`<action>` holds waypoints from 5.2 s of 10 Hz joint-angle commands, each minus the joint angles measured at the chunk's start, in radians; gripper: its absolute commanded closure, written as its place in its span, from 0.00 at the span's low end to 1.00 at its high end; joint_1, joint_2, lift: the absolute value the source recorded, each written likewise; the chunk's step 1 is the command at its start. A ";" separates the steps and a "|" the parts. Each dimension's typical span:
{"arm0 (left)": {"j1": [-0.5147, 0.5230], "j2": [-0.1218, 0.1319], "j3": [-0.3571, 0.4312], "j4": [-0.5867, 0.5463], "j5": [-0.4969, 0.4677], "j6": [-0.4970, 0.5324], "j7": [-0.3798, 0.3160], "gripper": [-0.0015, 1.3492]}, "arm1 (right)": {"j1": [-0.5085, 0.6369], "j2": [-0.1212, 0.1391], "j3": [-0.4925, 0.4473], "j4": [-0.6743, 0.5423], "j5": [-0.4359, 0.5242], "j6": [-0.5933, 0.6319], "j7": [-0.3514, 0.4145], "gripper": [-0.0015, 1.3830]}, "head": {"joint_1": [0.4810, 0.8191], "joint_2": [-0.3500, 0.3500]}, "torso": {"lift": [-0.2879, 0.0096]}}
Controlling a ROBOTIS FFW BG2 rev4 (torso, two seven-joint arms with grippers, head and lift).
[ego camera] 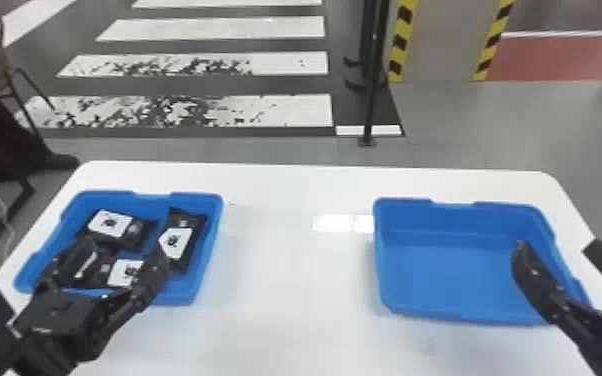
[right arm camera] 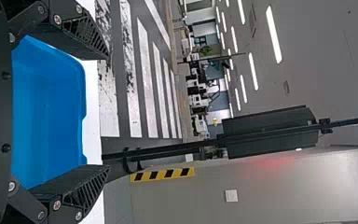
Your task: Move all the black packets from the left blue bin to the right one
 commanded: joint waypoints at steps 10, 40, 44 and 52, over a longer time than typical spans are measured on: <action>-0.518 0.100 -0.005 0.376 -0.174 0.559 -0.078 0.07 | -0.016 -0.007 0.051 0.036 -0.024 0.027 0.017 0.15 | 0.63 0.68 | 0.46; -0.439 0.132 -0.292 0.052 0.021 0.669 -0.360 0.89 | -0.359 -0.068 0.212 0.149 -0.162 0.339 0.218 0.15 | 0.63 0.50 | 0.46; -0.452 0.133 -0.330 0.064 0.041 0.659 -0.361 0.89 | -0.428 -0.082 0.252 0.210 -0.177 0.339 0.221 0.14 | 0.63 0.46 | 0.46; -0.464 0.133 -0.344 0.094 0.059 0.627 -0.368 0.89 | -0.531 -0.093 0.360 0.343 -0.195 0.317 0.215 0.94 | 0.63 0.52 | 0.46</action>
